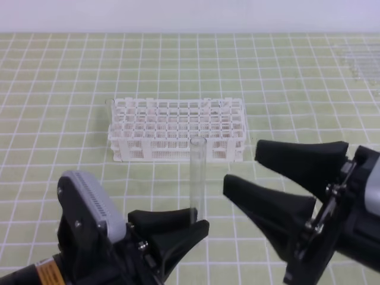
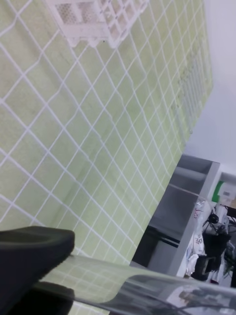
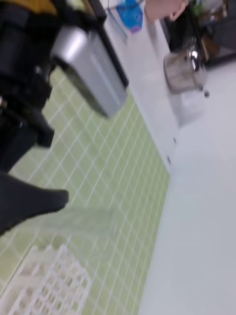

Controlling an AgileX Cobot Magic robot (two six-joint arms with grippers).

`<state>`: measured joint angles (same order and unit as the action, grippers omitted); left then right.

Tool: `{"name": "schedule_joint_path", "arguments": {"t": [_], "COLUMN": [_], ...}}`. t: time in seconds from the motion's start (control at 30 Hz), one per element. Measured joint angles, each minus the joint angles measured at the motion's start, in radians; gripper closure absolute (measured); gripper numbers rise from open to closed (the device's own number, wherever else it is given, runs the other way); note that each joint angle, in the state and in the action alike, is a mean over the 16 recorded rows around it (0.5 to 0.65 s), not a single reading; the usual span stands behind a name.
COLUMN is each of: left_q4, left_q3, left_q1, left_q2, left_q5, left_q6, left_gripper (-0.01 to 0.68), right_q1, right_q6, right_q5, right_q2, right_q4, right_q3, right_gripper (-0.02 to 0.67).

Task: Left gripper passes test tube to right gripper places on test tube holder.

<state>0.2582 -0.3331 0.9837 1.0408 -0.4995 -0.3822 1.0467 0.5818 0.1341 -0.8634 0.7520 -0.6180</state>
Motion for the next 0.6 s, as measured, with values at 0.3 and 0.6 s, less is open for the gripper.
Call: {"name": "schedule_joint_path", "arguments": {"t": [0.3, 0.6], "left_q4": [-0.02, -0.017], "left_q3": [0.0, 0.0], "left_q1": [0.0, 0.0], "left_q2": [0.0, 0.0], "left_q5": [0.007, 0.007], "left_q6": [0.005, 0.022], "left_gripper": [0.614, 0.602], "right_q1": [0.07, 0.092], "right_q6": [0.002, 0.002], "right_q5": [0.038, 0.067], "right_q2": [-0.03, -0.113], "right_q4": [-0.005, -0.017], "right_q3": [-0.021, -0.076], "right_gripper": [0.213, 0.202]}}
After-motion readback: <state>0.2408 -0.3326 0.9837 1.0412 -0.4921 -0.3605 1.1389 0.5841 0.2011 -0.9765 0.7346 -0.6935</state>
